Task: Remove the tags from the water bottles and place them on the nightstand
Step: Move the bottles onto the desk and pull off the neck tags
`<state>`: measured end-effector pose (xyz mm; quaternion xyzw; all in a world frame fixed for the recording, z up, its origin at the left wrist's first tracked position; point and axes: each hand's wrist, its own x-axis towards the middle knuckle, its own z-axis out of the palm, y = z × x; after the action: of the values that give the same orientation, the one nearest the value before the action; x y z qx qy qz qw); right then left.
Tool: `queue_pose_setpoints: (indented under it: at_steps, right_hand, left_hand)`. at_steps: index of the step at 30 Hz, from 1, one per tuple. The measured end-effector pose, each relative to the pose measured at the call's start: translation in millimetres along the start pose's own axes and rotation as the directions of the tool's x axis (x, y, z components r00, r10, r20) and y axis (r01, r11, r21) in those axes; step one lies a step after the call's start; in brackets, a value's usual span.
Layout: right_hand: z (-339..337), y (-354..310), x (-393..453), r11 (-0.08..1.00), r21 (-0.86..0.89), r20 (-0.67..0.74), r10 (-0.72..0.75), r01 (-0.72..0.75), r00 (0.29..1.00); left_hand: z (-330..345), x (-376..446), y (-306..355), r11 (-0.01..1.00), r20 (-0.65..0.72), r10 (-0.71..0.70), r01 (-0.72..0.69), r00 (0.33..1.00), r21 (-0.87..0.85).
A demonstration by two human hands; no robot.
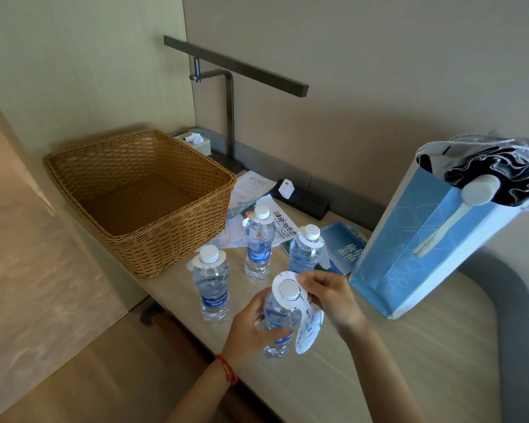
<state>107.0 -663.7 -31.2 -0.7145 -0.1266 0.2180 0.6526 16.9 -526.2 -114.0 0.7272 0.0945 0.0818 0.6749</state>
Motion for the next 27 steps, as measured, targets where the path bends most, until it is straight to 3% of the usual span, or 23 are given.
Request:
queue_pose_setpoints:
  at_steps: [6,12,19,27]
  right_hand:
    - [-13.0,-0.7,0.2,0.999,-0.009,0.015,-0.043,0.043,0.999]
    - [-44.2,26.6,-13.6,1.000,-0.020,-0.151,-0.007,0.004,0.989]
    - [-53.7,92.0,-21.3,0.977,-0.071,-0.347,0.165,-0.202,0.923]
    - [-38.4,135.1,-11.8,0.923,-0.188,-0.407,0.239,-0.337,0.881]
  left_hand:
    - [-0.6,-0.5,0.8,1.000,0.005,-0.006,0.006,1.000,-0.013]
    - [-0.8,-1.4,-0.7,1.000,0.006,-0.019,0.019,1.000,-0.023]
    - [-0.6,-2.0,-1.1,1.000,0.008,-0.011,0.011,1.000,-0.007]
    - [-1.2,-2.4,3.3,0.999,0.016,-0.036,0.036,0.999,-0.017]
